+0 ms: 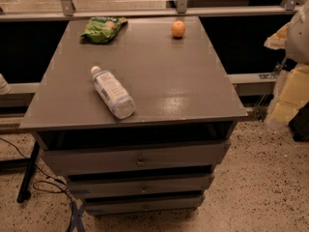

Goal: Pick green rice chip bag

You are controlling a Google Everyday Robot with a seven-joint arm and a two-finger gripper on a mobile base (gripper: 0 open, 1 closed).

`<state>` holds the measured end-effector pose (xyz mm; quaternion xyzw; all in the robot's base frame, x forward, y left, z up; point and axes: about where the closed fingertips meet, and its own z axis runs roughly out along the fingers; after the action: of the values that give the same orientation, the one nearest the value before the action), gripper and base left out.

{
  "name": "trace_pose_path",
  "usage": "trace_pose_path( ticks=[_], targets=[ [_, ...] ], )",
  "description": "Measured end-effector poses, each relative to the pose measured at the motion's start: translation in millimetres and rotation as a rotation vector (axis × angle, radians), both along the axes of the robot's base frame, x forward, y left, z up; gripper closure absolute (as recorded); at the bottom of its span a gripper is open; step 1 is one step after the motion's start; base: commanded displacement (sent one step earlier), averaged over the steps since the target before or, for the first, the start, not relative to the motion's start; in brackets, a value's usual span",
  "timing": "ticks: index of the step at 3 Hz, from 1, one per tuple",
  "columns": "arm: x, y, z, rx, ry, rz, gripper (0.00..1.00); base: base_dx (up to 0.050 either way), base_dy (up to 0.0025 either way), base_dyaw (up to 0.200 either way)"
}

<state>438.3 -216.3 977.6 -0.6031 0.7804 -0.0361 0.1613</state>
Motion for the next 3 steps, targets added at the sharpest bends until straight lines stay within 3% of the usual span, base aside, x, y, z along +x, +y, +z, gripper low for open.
trace_pose_path(
  ticks=[1,2,3],
  targets=[
    [0.0,0.0,0.0,0.0,0.0,0.0,0.0,0.099,0.0,0.0],
    [0.0,0.0,0.0,0.0,0.0,0.0,0.0,0.0,0.0,0.0],
    [14.7,24.7,-6.8,0.11,-0.027,-0.011,0.0,0.0,0.0,0.0]
  ],
)
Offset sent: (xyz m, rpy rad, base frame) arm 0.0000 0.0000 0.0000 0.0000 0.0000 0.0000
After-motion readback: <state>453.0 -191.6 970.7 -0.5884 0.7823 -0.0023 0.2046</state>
